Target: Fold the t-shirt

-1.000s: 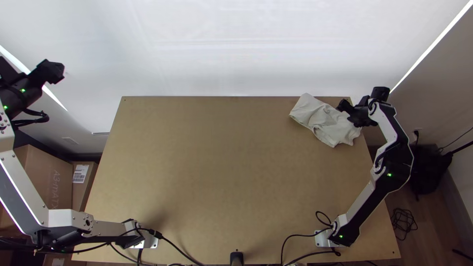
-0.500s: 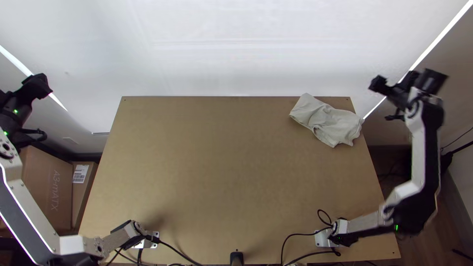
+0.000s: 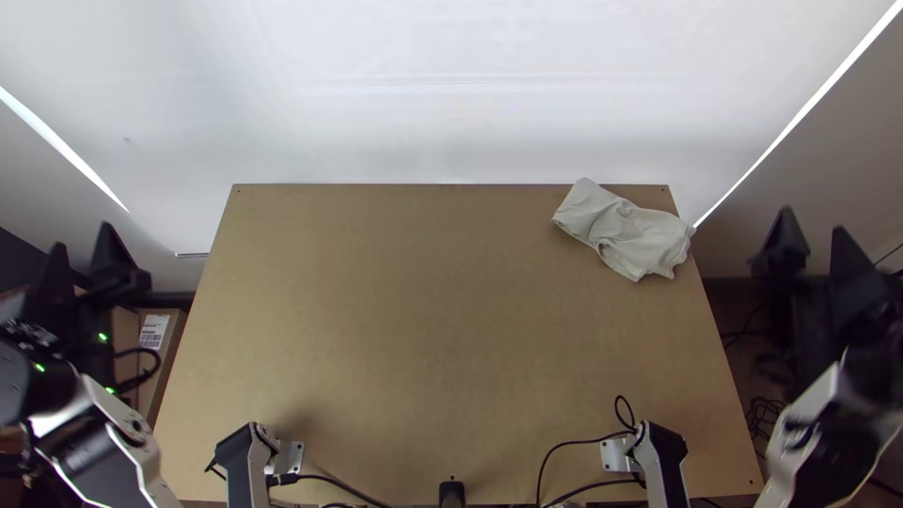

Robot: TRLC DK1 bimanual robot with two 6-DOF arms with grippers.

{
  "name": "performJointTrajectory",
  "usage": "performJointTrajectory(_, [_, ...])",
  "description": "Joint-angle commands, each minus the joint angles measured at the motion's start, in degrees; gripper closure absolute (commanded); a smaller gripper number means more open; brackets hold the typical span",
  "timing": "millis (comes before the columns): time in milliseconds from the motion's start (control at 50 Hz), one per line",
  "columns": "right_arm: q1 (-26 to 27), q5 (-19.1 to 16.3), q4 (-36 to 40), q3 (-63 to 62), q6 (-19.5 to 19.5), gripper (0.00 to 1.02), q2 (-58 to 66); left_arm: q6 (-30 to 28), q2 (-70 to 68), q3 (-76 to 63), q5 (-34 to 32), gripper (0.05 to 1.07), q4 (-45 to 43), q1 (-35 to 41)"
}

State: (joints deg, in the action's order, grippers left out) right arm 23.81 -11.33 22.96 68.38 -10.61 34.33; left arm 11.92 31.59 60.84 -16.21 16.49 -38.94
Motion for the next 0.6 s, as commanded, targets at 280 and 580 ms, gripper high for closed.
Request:
performJointTrajectory(280, [1.6,0.2,-6.9,-30.0,-3.0,0.04,-33.4,0.5,-25.8,-31.2,-2.8,0.10,-5.9,0.5])
performJointTrajectory(580, [1.1,0.1,-11.7,-51.0,-7.3,0.04,-34.9,-5.5,-31.7,-52.0,-0.1,0.10,-9.1,2.2])
